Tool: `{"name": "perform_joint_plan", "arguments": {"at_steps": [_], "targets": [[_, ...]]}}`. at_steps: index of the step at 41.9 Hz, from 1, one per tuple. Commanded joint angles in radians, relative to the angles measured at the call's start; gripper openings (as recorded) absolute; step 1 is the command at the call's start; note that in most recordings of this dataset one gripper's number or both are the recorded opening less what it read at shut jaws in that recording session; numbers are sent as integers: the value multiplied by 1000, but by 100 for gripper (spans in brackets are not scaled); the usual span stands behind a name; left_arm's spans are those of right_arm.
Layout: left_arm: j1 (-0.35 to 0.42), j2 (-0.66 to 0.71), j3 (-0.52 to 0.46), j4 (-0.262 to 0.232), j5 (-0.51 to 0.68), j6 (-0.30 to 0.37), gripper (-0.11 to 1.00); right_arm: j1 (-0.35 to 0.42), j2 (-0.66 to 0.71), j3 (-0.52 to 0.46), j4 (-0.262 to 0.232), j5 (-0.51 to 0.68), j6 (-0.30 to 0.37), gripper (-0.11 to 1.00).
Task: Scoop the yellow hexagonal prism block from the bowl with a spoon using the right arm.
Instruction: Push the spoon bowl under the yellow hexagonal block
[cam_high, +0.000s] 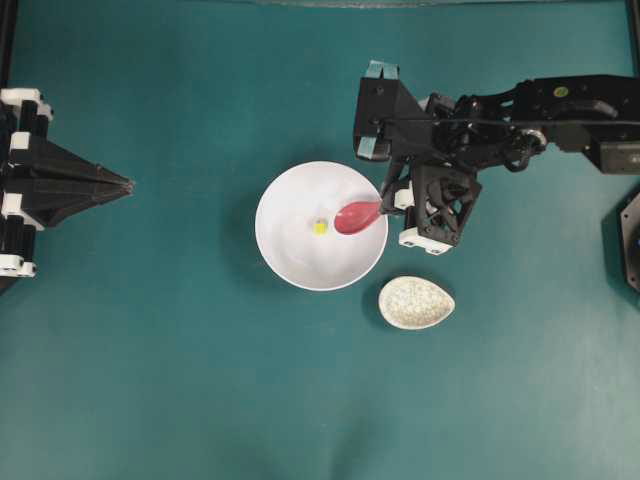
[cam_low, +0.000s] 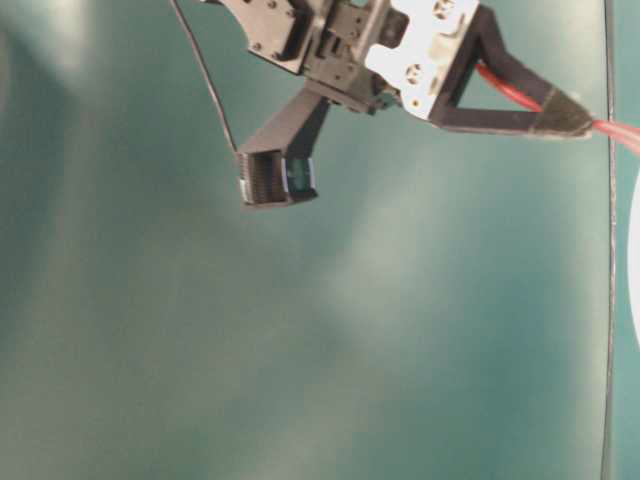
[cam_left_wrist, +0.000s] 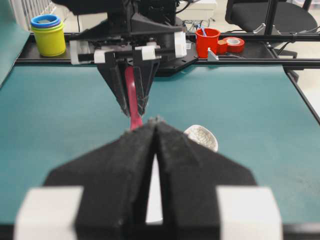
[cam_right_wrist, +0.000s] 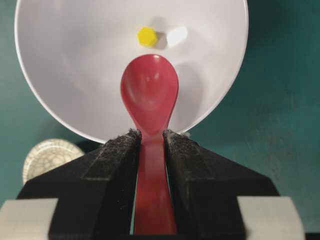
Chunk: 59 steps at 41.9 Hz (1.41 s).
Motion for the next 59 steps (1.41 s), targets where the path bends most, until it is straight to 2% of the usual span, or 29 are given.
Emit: {"name": "perform_joint_plan", "arguments": {"at_steps": [1,16,59], "targets": [[0,9,-11,3,-3,2,0,-2,-5,-25,0,-2,5,24],[0,9,-11,3,-3,2,0,3,44,-25,0,-18,5,24],[0,9,-11,3,-3,2,0,52,138,-72,6,-166,0,24]]}}
